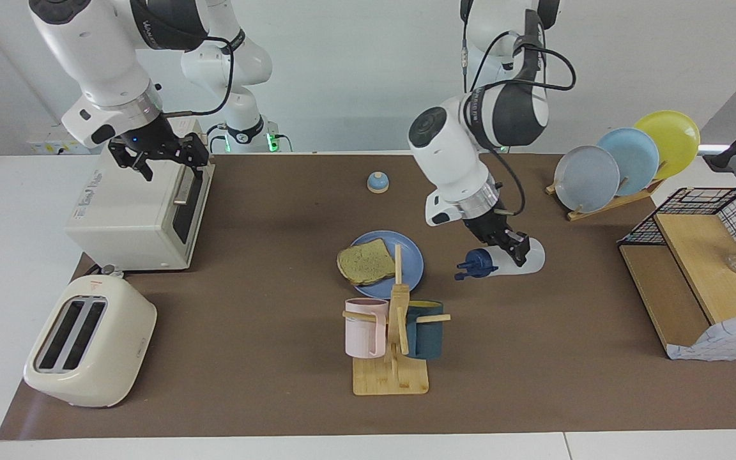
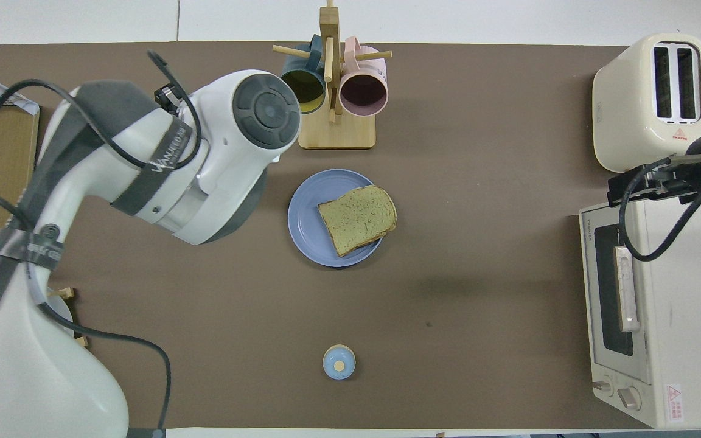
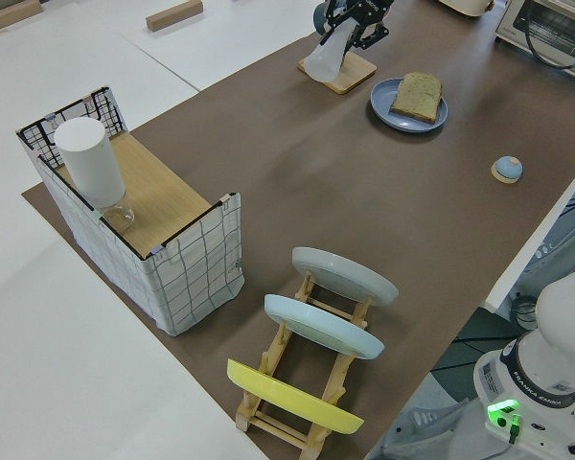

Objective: Put bread on plate and add seasoning
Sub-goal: 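Carry the bottle back beside the mug stand with the left gripper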

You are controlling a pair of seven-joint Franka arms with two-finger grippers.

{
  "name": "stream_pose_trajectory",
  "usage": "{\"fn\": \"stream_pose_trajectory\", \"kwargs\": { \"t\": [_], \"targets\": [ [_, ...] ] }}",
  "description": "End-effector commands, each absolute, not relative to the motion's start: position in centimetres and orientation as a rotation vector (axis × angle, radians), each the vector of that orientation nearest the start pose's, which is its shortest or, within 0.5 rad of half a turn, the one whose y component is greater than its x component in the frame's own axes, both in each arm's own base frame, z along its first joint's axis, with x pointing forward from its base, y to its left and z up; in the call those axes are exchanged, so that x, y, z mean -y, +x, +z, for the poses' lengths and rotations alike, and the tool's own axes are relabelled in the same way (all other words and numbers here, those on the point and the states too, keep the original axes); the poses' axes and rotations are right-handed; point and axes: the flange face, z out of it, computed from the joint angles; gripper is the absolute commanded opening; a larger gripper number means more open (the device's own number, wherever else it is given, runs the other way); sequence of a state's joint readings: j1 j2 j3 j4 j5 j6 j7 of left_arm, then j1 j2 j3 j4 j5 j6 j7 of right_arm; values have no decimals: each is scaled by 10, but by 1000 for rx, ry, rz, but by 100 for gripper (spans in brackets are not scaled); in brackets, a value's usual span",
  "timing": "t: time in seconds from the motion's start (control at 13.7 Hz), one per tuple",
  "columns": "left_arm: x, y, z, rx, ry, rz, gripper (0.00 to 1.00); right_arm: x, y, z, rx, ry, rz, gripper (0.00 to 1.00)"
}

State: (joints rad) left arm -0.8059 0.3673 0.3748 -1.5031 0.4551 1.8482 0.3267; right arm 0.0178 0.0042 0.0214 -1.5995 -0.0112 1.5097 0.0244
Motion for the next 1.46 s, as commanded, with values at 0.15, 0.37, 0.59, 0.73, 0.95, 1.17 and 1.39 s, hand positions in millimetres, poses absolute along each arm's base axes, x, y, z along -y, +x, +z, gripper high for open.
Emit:
{"fn": "stream_pose_trajectory", "kwargs": {
  "t": [0.15, 0.37, 0.59, 0.73, 0.95, 1.17, 1.39],
  "targets": [
    [248, 622, 464, -778, -2644, -433, 0, -16, 544, 607, 48, -3141, 145, 100],
    [225, 626, 437, -525, -2799, -750, 0, -16, 544, 607, 48, -3141, 145, 100],
    [200, 626, 423, -339, -2872, -1023, 0, -16, 544, 607, 48, -3141, 145, 100],
    [198, 627, 406, -197, -2920, -1183, 0, -16, 544, 607, 48, -3141, 145, 100],
    [204, 636, 356, -137, -2944, -1331, 0, -16, 544, 607, 48, -3141, 145, 100],
    [188, 646, 325, -154, -2918, -1438, 0, -16, 544, 607, 48, -3141, 145, 100],
    [184, 646, 310, -194, -2906, -1452, 0, -16, 544, 607, 48, -3141, 145, 100]
  ]
}}
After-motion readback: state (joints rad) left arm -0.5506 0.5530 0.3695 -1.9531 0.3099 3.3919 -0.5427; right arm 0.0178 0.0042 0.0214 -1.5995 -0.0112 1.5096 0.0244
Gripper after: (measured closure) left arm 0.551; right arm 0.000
